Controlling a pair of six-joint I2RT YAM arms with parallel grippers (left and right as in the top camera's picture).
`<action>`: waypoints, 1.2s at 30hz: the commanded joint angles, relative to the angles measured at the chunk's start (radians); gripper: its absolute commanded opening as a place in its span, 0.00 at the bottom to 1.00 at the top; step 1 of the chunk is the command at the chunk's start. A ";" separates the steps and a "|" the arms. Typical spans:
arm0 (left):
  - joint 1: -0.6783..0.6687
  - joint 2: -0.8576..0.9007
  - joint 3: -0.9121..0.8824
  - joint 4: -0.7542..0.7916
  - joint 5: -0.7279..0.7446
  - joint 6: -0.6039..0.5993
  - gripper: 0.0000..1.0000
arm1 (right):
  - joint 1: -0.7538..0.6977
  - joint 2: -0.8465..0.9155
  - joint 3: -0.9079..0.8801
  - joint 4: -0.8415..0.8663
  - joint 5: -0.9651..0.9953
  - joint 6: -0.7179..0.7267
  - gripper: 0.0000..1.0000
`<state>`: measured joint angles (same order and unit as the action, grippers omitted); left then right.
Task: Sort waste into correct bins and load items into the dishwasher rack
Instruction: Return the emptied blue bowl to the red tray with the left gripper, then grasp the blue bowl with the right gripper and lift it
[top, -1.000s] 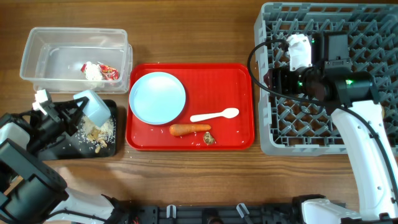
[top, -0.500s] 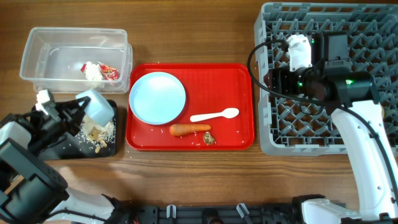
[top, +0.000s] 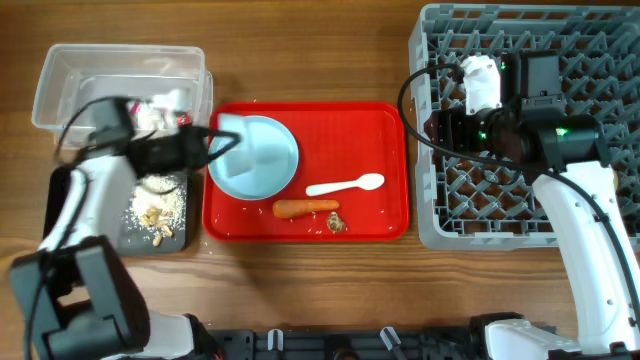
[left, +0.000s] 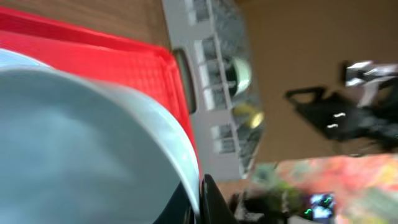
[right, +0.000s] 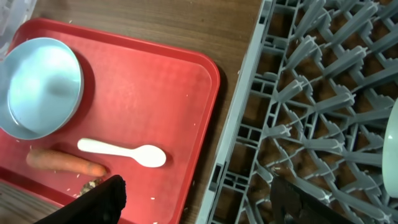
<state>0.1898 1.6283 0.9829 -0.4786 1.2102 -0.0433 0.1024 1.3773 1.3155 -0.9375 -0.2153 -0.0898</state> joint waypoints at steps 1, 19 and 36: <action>-0.225 -0.018 0.006 0.148 -0.297 -0.211 0.04 | 0.002 0.011 -0.001 -0.007 0.035 0.032 0.77; -0.811 0.052 0.006 0.361 -1.074 -0.234 0.15 | 0.002 0.011 -0.001 -0.077 0.095 0.094 0.77; -0.597 -0.393 0.006 -0.124 -1.073 -0.235 0.76 | 0.035 0.048 -0.001 0.081 -0.135 0.176 0.79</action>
<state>-0.5011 1.3388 0.9859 -0.4797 0.1509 -0.2790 0.1051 1.3849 1.3155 -0.8692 -0.2901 0.0486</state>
